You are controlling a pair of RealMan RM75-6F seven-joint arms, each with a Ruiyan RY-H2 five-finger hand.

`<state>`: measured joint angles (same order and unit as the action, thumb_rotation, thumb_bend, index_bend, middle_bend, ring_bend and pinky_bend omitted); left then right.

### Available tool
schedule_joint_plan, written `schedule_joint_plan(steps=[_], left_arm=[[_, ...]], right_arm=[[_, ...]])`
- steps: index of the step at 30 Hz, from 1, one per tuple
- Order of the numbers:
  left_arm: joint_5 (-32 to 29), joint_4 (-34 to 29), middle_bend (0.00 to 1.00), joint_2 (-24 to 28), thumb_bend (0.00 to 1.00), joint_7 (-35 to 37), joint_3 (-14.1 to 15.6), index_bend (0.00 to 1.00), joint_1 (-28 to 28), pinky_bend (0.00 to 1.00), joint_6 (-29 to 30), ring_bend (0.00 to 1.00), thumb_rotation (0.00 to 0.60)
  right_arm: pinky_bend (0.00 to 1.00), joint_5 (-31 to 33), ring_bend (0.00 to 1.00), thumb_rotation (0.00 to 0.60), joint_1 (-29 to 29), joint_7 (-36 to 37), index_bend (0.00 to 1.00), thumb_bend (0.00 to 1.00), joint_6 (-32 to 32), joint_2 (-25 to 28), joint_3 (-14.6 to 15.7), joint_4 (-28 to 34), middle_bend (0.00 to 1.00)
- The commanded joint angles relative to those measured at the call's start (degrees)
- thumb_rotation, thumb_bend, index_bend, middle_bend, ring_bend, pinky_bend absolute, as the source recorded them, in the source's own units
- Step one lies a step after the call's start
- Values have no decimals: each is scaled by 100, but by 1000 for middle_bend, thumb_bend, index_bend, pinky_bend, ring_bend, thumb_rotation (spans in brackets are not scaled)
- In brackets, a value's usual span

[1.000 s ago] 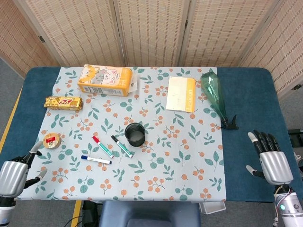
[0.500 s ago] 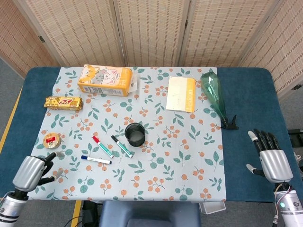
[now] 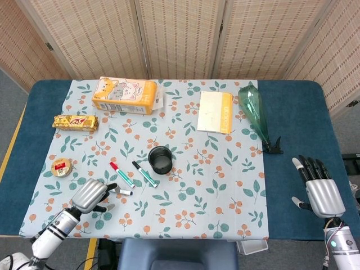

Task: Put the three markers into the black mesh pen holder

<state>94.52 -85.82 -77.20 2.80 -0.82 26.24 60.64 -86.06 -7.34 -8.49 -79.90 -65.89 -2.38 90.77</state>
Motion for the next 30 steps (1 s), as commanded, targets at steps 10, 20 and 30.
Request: schedule_joint_plan(steps=[10, 20, 30], left_arm=[[-376, 503, 1000, -249, 266, 93, -143, 484, 494, 983, -465, 966, 600], [-482, 909, 1000, -442, 302, 267, 6, 491, 542, 983, -493, 966, 600], [-484, 1380, 1000, -687, 335, 464, 115, 517, 641, 983, -535, 966, 600]], right_arm=[[0, 19, 1, 600, -39, 133, 3, 108, 75, 57, 7, -35, 0], [0, -68, 0, 600, -55, 161, 3, 108, 78, 63, 55, -24, 0], [0, -128, 1, 600, -30, 205, 3, 108, 28, 86, 96, -14, 0]])
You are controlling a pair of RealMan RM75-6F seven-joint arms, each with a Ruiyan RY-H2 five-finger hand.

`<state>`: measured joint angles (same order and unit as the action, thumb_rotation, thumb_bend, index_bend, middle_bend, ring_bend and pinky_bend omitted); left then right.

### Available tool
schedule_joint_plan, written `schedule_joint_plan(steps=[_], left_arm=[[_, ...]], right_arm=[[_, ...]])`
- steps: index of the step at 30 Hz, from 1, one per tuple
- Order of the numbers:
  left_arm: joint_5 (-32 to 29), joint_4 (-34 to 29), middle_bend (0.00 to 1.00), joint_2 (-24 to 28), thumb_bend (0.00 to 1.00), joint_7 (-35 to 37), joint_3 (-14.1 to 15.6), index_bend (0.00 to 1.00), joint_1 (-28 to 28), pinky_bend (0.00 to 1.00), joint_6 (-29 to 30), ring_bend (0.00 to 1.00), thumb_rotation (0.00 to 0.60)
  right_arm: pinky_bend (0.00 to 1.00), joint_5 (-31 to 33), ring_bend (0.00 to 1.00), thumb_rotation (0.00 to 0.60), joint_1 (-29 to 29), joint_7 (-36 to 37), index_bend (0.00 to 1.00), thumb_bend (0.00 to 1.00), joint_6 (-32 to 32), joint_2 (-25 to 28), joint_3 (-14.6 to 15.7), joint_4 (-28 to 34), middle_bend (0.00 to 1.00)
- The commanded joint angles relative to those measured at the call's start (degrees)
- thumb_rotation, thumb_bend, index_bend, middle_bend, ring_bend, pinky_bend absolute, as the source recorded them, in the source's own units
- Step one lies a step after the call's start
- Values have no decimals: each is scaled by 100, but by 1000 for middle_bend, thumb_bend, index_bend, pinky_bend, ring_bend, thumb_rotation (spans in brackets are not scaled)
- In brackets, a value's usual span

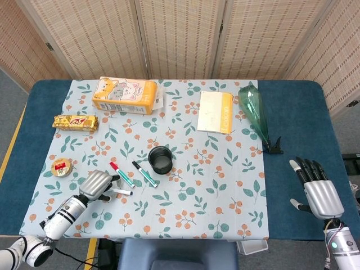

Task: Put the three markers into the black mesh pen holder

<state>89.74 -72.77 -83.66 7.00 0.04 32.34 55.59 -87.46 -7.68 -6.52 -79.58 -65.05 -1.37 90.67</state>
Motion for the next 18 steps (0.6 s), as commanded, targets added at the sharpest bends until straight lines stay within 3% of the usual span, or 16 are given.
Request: schedule_joint_plan(steps=[1, 18], left_arm=[[-13, 103, 1000, -51, 338, 54, 36, 521, 42, 983, -43, 966, 600], [-66, 446, 1000, -208, 350, 193, 121, 580, 132, 983, -43, 966, 600]], right_arm=[[0, 17, 1, 600, 3, 15, 3, 108, -6, 3, -10, -5, 0], [0, 34, 0, 600, 0, 27, 3, 108, -5, 11, -12, -9, 0]])
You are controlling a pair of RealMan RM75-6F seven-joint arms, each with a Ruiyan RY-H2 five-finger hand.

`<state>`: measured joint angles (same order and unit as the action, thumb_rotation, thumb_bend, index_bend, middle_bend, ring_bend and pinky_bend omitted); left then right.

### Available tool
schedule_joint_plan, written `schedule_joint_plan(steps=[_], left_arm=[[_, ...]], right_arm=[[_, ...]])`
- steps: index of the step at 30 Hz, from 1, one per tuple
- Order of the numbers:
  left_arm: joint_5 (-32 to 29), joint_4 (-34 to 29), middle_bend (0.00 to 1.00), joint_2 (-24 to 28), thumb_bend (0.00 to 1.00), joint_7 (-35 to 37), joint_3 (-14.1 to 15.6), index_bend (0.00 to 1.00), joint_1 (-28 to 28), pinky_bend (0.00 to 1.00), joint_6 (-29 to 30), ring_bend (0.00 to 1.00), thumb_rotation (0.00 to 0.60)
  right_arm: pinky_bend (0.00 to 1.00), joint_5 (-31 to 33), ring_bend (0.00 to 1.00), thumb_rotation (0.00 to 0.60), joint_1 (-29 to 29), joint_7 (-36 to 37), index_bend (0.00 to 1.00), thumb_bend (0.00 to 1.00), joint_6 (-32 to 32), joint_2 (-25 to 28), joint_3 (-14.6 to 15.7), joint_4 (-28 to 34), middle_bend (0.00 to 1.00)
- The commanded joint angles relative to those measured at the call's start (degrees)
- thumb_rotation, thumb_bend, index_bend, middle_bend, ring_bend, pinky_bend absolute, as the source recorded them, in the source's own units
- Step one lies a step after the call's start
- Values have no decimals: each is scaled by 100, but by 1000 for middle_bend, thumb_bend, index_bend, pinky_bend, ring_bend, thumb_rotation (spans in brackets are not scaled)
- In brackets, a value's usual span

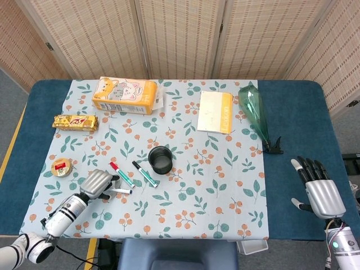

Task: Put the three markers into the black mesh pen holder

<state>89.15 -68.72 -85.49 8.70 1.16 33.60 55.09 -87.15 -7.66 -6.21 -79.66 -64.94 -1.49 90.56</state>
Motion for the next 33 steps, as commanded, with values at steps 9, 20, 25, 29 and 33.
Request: schedule_joint_plan(steps=[9, 20, 25, 29, 33], left_arm=[[-41, 110, 1000, -11, 349, 34, 46, 543, 35, 983, -17, 966, 600], [-200, 147, 1000, -26, 383, -189, 49, 557, 56, 982, -139, 966, 600], [-140, -226, 1000, 219, 407, -335, 22, 605, -7, 982, 147, 966, 600], [-184, -849, 1000, 638, 427, -634, -41, 613, -47, 982, 305, 966, 600], [-354, -1787, 1000, 1233, 427, -856, -177, 613, -109, 982, 462, 966, 600]], right_arm=[[0, 26, 1, 600, -20, -37, 3, 110, 42, -13, -3, 5, 0], [0, -6, 0, 600, -6, -26, 3, 113, -11, -16, 0, 2, 0], [0, -27, 1, 600, -9, -23, 3, 113, -16, -23, 6, -2, 0], [0, -74, 0, 600, -3, 12, 3, 113, -45, -10, 20, 9, 0], [0, -161, 0, 600, 30, 97, 3, 113, -144, 26, 38, 11, 0]])
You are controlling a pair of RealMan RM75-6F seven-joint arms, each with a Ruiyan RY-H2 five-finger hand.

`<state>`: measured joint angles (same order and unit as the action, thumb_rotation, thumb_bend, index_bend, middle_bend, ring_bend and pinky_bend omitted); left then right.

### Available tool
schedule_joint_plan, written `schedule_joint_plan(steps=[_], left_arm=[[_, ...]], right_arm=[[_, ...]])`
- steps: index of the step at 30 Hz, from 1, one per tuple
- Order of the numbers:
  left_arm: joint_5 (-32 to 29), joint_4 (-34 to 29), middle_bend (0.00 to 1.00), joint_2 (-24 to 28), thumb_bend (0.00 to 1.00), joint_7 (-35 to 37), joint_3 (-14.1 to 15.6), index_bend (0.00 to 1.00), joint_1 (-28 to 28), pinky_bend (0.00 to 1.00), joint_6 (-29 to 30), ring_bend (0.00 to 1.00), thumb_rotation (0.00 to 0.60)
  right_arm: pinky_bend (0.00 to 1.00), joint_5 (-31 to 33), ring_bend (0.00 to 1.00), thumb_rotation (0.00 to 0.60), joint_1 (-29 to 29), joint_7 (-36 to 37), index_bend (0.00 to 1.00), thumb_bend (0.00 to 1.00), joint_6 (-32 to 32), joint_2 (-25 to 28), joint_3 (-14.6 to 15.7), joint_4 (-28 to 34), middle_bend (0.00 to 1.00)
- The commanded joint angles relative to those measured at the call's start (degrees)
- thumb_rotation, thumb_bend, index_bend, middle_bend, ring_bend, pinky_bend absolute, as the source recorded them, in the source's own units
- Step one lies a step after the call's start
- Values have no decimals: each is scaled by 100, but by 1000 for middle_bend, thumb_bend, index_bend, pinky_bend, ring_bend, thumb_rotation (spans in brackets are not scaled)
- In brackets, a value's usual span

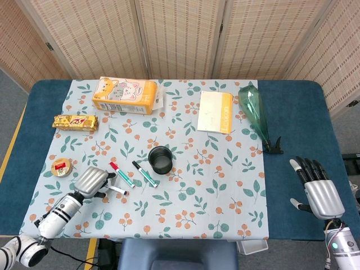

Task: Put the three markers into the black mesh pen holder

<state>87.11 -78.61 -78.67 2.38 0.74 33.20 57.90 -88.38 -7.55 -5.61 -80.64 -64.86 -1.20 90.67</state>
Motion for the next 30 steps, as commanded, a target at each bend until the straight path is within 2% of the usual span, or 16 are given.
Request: schedule_joint_plan(steps=[1, 6, 9, 13, 15, 19, 26, 30], left_arm=[[-213, -1044, 1000, 699, 427, -157, -179, 612, -86, 982, 208, 966, 600], [-791, -2370, 1000, 1484, 427, 609, -580, 604, -183, 982, 321, 966, 600], [-1636, -3334, 1000, 2040, 427, 1683, -1057, 592, -100, 982, -47, 966, 600], [-2519, -3762, 1000, 2357, 427, 2633, -1721, 589, 204, 983, -531, 966, 600], [-2941, -3728, 1000, 2227, 427, 2752, -1961, 589, 425, 983, -683, 966, 600], [-3401, -3518, 1000, 1844, 427, 2791, -2165, 589, 881, 982, -1124, 966, 600], [-3920, -3035, 1000, 745, 427, 2493, -2336, 588, 1570, 982, -1184, 966, 600], [-3858, -2603, 1000, 91, 427, 2364, -2329, 589, 1807, 982, -1118, 966, 600]], right_arm=[[0, -56, 0, 600, 29, 62, 3, 113, -72, 28, 13, -1, 0], [0, -105, 0, 600, 51, 259, 3, 113, -129, 88, 21, -22, 0], [0, -135, 1, 600, 39, 376, 3, 113, -117, 123, 29, -47, 0], [0, -168, 0, 600, 29, 511, 3, 113, -112, 156, 35, -85, 0], [0, -194, 0, 600, 22, 574, 3, 113, -112, 172, 41, -101, 0], [0, -217, 1, 600, 13, 663, 3, 113, -104, 192, 49, -138, 0], [0, -191, 0, 600, -59, 821, 3, 113, 79, 225, 76, -192, 0], [0, -245, 1, 600, -48, 950, 3, 113, 53, 269, 109, -194, 0]])
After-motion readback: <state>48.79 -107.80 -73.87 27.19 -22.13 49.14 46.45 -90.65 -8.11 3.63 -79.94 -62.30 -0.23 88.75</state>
